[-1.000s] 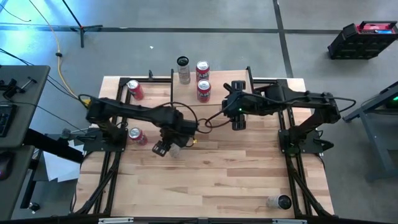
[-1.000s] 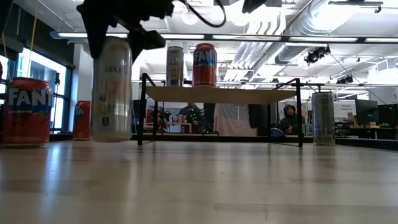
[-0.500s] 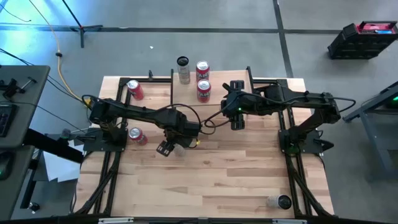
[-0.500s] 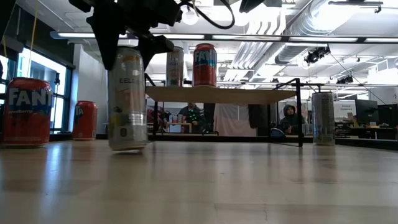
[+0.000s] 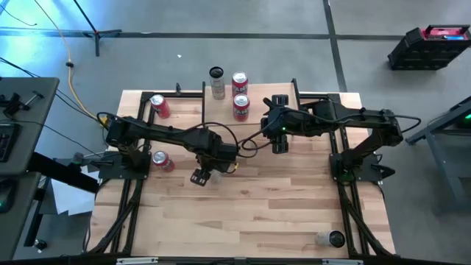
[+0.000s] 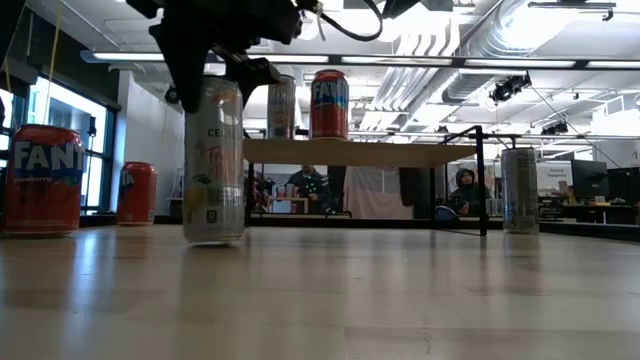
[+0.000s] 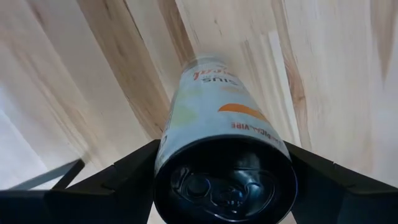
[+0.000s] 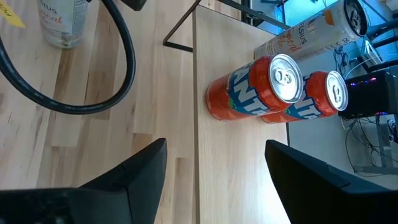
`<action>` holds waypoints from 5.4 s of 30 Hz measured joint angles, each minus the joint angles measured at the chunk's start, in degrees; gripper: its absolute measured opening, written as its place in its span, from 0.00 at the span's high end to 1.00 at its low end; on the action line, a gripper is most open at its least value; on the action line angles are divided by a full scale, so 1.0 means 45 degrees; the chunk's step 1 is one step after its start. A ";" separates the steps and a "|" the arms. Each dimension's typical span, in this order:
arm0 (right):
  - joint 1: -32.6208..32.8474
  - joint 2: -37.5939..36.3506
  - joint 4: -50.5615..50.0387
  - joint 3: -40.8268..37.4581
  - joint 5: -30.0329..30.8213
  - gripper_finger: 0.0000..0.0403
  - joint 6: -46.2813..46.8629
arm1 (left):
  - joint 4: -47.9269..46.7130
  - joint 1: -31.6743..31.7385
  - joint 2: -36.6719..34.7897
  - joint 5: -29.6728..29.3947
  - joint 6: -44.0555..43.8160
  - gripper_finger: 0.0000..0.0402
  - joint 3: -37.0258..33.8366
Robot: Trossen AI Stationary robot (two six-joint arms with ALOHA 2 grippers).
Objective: Place canned beverage on shelf
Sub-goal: Put the white yellow soda can on the shelf aligned with the other white yellow soda can
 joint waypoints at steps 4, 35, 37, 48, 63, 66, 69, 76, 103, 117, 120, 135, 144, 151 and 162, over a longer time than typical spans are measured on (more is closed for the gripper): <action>0.0000 0.0000 0.0000 0.0000 0.0000 0.36 0.0000 | 0.0045 0.0000 0.0000 0.0010 -0.0366 0.30 0.0000; 0.0017 0.0000 -0.0748 0.0000 0.0196 0.36 0.0774 | -0.0130 -0.1172 -0.3373 -0.0971 -0.6814 0.19 -0.1732; 0.0116 -0.0005 -0.0904 0.0000 0.0217 0.36 0.1114 | 0.0520 -0.1457 -0.4282 -0.1271 -0.7735 0.19 -0.2649; 0.1767 -0.0005 -0.1459 0.0000 0.0884 0.36 0.3357 | 0.5089 -0.4415 -0.6874 -0.2644 -1.4255 0.19 -0.7221; 0.5400 -0.0010 -0.3663 0.0000 0.1589 0.36 0.7741 | 0.6851 -0.7566 -0.3274 -0.8016 -2.2370 0.19 -0.6902; 0.6122 -0.0010 -0.3916 0.0000 0.1803 0.36 0.8442 | 0.7117 -0.7744 -0.2625 -0.9672 -2.3424 0.19 -0.6902; 0.6669 -0.0010 -0.4027 0.0000 0.1846 0.36 0.8877 | 0.7743 -0.7859 -0.2259 -1.0902 -2.3752 0.19 -0.6892; 0.7125 -0.0010 -0.4085 0.0000 0.2463 0.36 0.8952 | 0.7926 -0.7567 -0.1812 -1.2954 -2.4323 0.19 -0.6883; 0.7062 -0.0010 -0.4080 0.0000 0.2409 0.36 0.8772 | 0.7491 -0.6470 -0.1348 -1.5309 -2.1544 0.19 -0.6883; 0.7062 -0.0010 -0.4075 0.0000 0.2361 0.36 0.8684 | 1.0921 -0.6311 -0.1345 -1.6083 -2.0095 0.19 -0.8379; 0.7062 -0.0010 -0.4075 0.0000 0.2361 0.36 0.8680 | 1.2013 -0.6015 -0.1345 -1.5960 -1.9127 0.19 -0.8472; 0.7091 -0.0010 -0.4105 0.0000 0.2322 0.36 0.8718 | 1.3083 -0.5636 -0.1345 -1.5711 -1.6960 0.25 -0.8500; 0.7091 -0.0010 -0.4111 0.0000 0.2322 0.36 0.8718 | 1.3130 -0.5634 -0.1349 -1.5693 -1.7221 0.40 -0.8499; 0.7087 -0.0010 -0.4114 0.0005 0.2310 0.36 0.8665 | 1.3329 -0.5587 -0.2286 -1.5540 -1.6402 0.39 -0.8505; 0.7383 -0.0010 -0.4119 0.0005 0.2013 0.36 0.8675 | 1.4350 -0.4869 -0.5474 -1.3175 -1.1628 0.39 -0.8505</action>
